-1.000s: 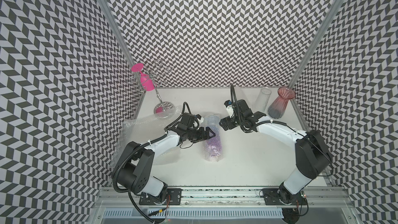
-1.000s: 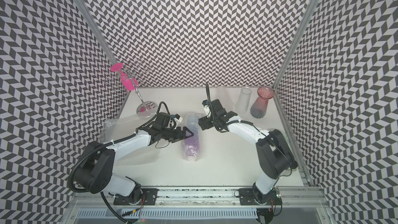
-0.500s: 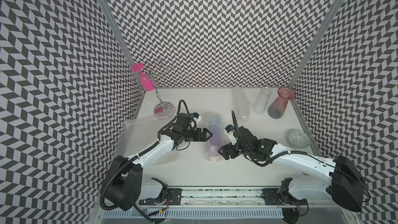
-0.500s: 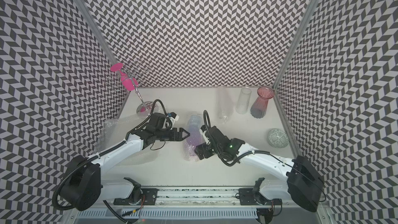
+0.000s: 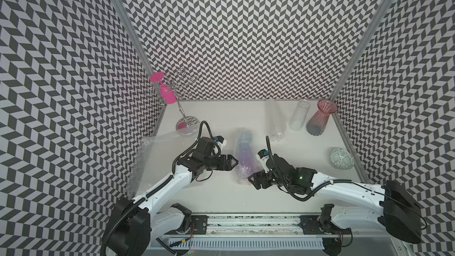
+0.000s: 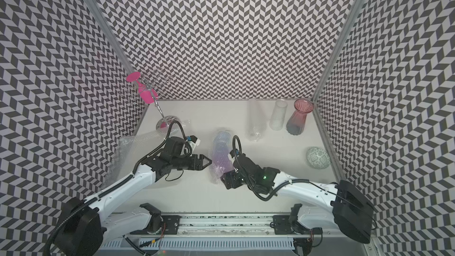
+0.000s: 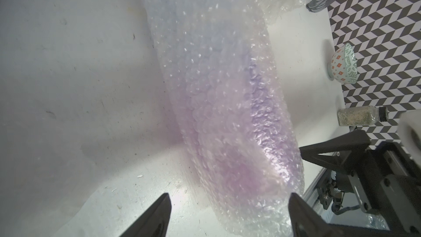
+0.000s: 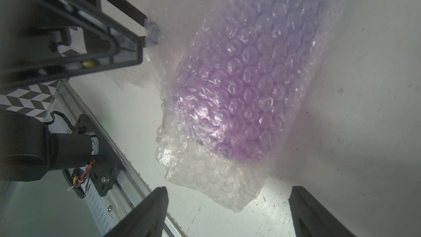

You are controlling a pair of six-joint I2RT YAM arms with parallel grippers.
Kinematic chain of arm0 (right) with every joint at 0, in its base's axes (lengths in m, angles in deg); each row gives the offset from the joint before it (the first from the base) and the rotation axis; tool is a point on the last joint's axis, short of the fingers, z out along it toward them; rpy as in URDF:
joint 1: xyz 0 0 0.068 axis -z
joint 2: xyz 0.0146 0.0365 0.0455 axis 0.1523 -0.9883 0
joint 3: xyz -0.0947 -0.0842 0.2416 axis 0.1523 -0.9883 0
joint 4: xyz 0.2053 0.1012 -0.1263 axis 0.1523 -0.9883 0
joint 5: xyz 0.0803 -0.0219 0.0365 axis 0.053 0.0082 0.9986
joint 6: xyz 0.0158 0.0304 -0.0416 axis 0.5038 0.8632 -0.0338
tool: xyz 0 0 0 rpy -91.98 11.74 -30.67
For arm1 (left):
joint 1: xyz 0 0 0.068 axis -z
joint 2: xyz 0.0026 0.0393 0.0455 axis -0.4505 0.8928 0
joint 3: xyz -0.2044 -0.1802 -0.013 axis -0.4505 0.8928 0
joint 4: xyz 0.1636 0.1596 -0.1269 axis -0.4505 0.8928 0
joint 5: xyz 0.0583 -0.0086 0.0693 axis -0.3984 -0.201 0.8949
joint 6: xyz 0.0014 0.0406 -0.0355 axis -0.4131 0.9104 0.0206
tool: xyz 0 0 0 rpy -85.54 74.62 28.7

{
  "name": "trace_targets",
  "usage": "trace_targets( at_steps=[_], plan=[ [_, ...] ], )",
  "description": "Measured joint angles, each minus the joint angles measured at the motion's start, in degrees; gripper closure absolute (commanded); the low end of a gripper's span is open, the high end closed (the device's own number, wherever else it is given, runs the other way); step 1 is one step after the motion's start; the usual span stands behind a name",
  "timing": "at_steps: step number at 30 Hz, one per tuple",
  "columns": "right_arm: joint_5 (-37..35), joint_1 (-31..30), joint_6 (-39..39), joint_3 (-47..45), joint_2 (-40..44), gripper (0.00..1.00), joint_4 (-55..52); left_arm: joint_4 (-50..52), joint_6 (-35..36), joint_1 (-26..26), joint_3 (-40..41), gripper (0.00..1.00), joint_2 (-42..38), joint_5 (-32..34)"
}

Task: Unwrap the vase from the bubble wrap
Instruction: Unwrap the bubble wrap at the center of the board.

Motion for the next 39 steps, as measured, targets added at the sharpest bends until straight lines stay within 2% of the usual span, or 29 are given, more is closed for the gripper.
trace_targets(
  at_steps=[5, 9, 13, 16, 26, 30, 39],
  plan=[
    [0.87, 2.08, -2.21, -0.94, 0.63, 0.19, 1.6, 3.04, -2.4, 5.79, -0.07, 0.27, -3.23, 4.31],
    [3.63, 5.64, -3.96, -3.45, 1.42, 0.24, 3.52, 4.33, -5.55, 13.07, -0.24, 0.35, -5.07, 8.87],
    [6.64, 6.91, -6.4, -4.57, 1.16, 0.24, 4.52, 4.74, -8.35, 19.67, -1.57, 0.36, -3.93, 13.44],
    [9.01, 6.91, -8.33, -4.57, 0.15, 0.24, 5.77, 5.07, -9.86, 22.58, -2.73, 0.36, -1.44, 16.46],
    [11.54, 6.93, -11.19, -5.6, -0.44, 0.26, 8.79, 7.06, -12.31, 24.39, -4.28, 0.47, 4.35, 23.69],
    [12.09, 6.95, -12.09, -5.6, -1.81, 0.36, 9.7, 8.13, -12.37, 24.44, -5.99, 0.49, 5.66, 24.33],
    [12.39, 7.19, -13.22, -5.57, -3.72, 0.67, 10.23, 9.22, -11.26, 24.44, -8.74, 0.5, 7.54, 26.18]
  ],
)
